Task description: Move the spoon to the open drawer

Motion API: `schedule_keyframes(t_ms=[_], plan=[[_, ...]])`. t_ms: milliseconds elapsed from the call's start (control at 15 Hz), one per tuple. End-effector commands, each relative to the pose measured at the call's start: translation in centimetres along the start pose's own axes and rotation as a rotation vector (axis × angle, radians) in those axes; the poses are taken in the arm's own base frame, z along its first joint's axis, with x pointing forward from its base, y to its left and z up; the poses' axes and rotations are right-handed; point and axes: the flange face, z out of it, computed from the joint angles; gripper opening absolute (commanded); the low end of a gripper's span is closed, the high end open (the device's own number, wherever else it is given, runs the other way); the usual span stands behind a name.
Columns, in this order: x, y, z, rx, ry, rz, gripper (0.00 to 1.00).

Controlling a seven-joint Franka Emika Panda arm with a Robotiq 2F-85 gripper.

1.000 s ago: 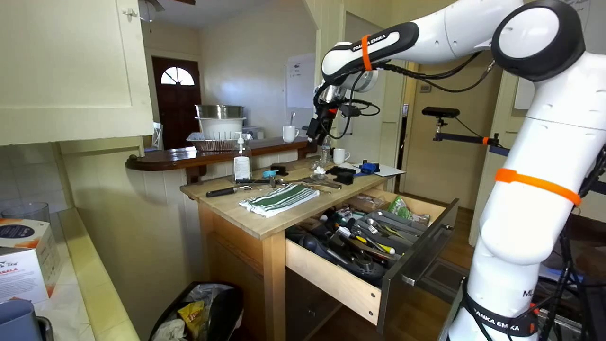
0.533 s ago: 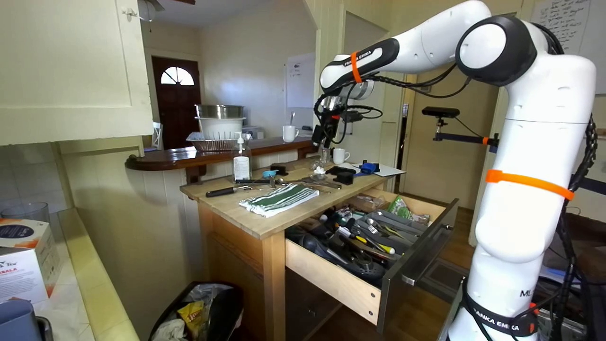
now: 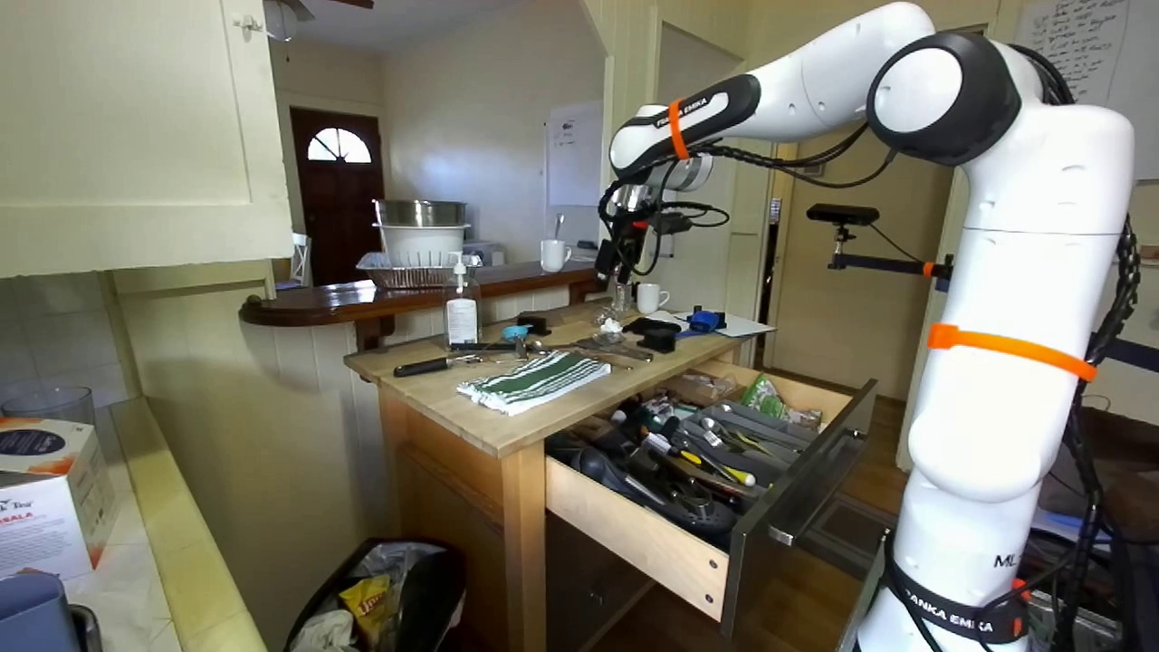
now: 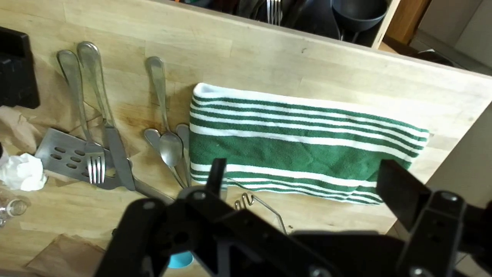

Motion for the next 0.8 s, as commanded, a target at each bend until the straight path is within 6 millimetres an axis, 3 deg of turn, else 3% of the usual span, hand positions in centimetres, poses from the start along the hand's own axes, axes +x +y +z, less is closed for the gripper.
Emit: schedule_keyframes(t_ms=[0, 467, 733], plan=[[1.2, 2.3, 2.7, -0.001, -0.059, -0.03, 1.0], [4.0, 7.1, 8.6, -0.012, -0.109, -0.068, 1.0], [4.9, 9.7, 11.0, -0.035, -0.123, -0.098, 1.0]])
